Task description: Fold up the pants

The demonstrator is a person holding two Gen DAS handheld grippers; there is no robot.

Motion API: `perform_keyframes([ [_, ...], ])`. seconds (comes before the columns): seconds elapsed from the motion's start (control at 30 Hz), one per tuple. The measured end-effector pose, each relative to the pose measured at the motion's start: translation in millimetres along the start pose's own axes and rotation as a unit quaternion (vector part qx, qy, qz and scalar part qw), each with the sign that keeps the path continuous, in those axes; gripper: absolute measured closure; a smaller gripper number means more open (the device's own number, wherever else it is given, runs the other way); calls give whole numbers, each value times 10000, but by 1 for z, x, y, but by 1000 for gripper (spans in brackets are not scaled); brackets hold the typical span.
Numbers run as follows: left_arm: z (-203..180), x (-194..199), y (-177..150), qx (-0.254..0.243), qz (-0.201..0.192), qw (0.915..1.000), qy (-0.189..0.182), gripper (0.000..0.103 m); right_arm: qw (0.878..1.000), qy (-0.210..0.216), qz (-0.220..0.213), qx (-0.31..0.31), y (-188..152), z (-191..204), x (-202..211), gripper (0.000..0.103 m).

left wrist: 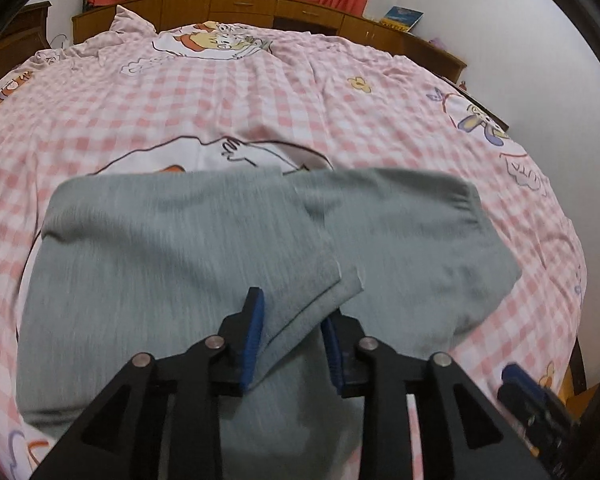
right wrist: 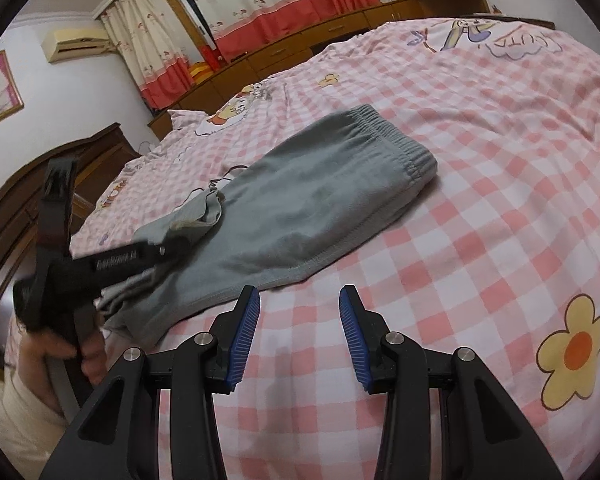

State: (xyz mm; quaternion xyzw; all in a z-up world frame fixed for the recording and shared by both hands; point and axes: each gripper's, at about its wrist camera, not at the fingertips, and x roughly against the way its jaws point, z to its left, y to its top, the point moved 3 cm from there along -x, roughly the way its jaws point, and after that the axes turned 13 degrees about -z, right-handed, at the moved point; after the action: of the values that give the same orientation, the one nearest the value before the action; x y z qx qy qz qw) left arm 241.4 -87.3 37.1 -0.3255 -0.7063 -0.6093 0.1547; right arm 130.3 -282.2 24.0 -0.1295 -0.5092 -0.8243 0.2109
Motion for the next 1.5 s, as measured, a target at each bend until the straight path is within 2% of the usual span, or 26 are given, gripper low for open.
perform_keyframes([
  [0.07,1,9,-5,104,22,9999,-107,61,10000,30,20,8,0,2,1,60],
  [0.13,4,20,-11,286,65,9994,-176,46,9999,61,51,95,0,10,2,60],
  [0.23,10,38,-21,498,117,9987,-20,41,9998,109,70,179,0,20,5,60],
  [0.5,35,85,-39,904,191,9955,189,38,9991,306,207,216,-4,44,26,60],
  [0.63,49,109,-41,665,285,9945,756,35,9965,670,452,-228,-3,50,28,57],
  [0.7,57,118,-41,654,301,9935,882,35,9947,761,562,-403,0,55,23,57],
  [0.87,81,144,-47,795,167,9919,974,31,9944,692,752,-279,9,73,18,57],
  [1.07,114,168,-51,1041,-14,9872,1208,30,9949,691,714,-154,17,89,22,55],
  [1.23,130,171,-58,1048,-22,9841,1431,29,9933,691,924,56,14,101,15,55],
  [1.5,137,152,-60,1165,-38,9838,1364,29,9924,662,1014,229,22,106,-7,55],
])
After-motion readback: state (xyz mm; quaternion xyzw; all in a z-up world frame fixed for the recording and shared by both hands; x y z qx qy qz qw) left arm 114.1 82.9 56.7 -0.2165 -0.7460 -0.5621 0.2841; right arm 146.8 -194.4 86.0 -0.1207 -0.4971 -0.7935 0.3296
